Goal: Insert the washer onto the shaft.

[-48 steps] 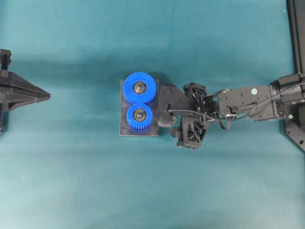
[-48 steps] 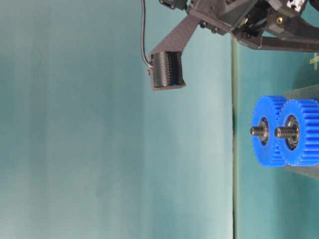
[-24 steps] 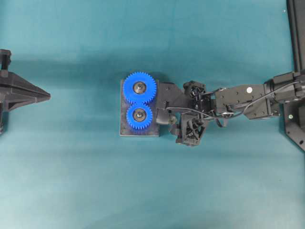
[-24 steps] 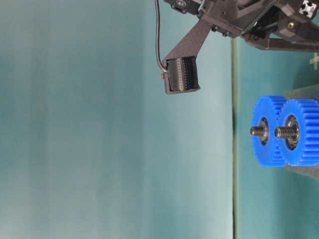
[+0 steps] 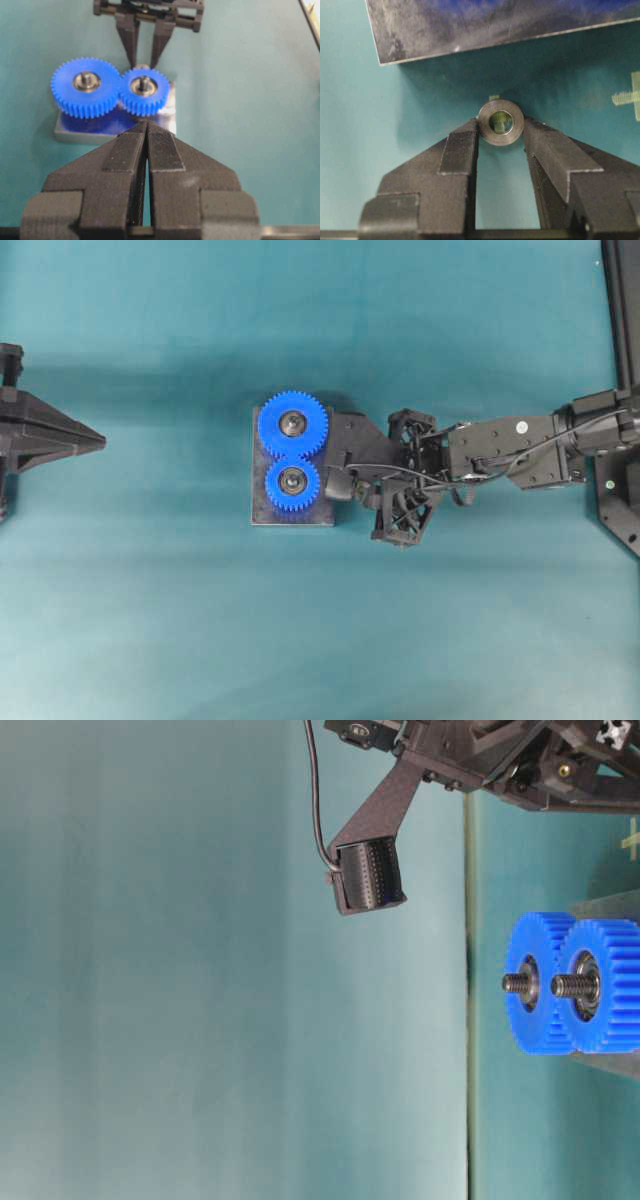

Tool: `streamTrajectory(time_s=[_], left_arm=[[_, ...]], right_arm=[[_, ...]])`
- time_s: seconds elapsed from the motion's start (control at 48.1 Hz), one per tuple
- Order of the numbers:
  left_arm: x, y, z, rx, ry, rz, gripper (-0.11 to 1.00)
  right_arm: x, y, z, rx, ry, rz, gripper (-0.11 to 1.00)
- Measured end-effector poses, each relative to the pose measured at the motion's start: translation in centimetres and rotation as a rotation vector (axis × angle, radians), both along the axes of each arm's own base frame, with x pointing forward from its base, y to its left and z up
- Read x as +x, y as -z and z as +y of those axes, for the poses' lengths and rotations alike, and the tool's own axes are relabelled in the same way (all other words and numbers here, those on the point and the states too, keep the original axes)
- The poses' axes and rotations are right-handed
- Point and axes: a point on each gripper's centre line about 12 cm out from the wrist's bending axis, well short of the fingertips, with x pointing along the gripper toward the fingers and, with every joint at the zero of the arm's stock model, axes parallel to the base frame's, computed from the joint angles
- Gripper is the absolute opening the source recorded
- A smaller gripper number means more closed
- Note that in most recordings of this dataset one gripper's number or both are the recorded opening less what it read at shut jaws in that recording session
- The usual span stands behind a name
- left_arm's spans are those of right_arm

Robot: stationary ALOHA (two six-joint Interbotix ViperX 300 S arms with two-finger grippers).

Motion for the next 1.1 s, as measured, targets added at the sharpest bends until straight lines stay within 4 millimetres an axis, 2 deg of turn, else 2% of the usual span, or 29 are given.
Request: streamTrajectory(time_s=[0.25, 0.52, 0.77, 1.102], left_arm=[[0.0, 0.0, 0.0, 0.0, 0.0, -0.002, 0.01], [0.0, 0.0, 0.0, 0.0, 0.0, -0.002, 0.01], [0.0, 0.0, 0.0, -0.001, 0.001, -0.003, 0.01], [0.0, 0.0, 0.0, -0.003, -0.001, -0.002, 0.01]], right_arm=[[0.4, -1.4, 0.1, 0.0, 0.001, -0.015, 0.31], [2.1, -7.0, 0.1, -0.004, 0.002, -0.091, 0.31], [4.0, -10.1, 0.2, -0.018, -0.022, -0.155, 0.31], [6.6, -9.9, 0.3, -0.025, -0.035, -0.164, 0.31]])
